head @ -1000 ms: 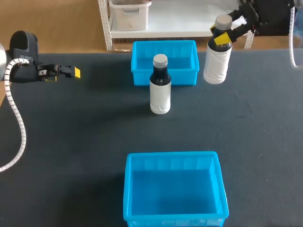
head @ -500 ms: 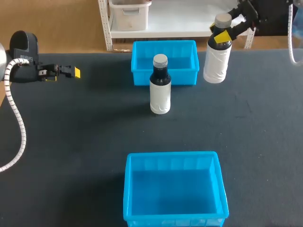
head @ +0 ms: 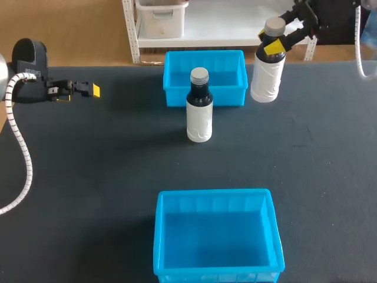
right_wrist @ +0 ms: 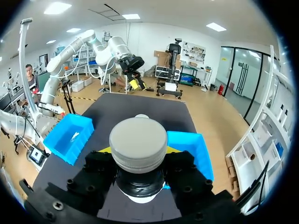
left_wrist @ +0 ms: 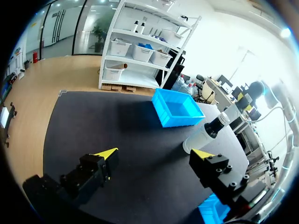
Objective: Pick up the bottle, and place it in the far bin if it is heavy, or in the near bin if it is light.
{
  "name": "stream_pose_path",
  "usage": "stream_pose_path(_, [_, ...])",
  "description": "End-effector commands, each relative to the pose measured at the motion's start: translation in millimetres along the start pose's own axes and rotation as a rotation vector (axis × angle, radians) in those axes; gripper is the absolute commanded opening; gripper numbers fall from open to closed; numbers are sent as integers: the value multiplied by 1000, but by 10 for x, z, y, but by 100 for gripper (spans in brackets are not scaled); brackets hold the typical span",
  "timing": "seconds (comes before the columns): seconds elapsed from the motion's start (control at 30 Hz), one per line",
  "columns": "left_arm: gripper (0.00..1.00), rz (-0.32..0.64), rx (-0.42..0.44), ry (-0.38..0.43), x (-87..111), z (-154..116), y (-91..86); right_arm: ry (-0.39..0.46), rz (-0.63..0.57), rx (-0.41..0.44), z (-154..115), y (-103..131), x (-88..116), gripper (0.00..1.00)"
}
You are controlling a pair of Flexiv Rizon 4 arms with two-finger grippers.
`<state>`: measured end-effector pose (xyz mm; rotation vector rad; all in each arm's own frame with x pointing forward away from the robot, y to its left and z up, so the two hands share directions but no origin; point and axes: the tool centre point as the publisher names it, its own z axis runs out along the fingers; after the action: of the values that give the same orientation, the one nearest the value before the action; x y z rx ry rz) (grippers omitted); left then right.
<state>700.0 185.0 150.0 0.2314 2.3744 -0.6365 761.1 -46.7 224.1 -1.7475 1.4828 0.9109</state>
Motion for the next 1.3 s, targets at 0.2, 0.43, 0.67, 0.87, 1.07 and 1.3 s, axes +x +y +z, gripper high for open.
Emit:
stream_pose_path(0.2, [100, 0, 0, 0, 0, 0, 0, 2, -17, -50, 85, -291, -89, 0])
stream_pose_path(0.43, [100, 0, 0, 0, 0, 0, 0, 12, -27, -74, 161, -402, -156, 0])
stream_pose_path(0.67, [100, 0, 0, 0, 0, 0, 0, 13, -40, -85, 211, -474, -206, 0])
stream_pose_path(0.87, [100, 0, 0, 0, 0, 0, 0, 17, -43, -88, 235, -522, -229, 0])
stream_pose_path(1.07, [100, 0, 0, 0, 0, 0, 0, 21, -43, -96, 266, -566, -244, 0])
stream_pose_path(1.3, [100, 0, 0, 0, 0, 0, 0, 23, -46, -106, 292, -617, -256, 0])
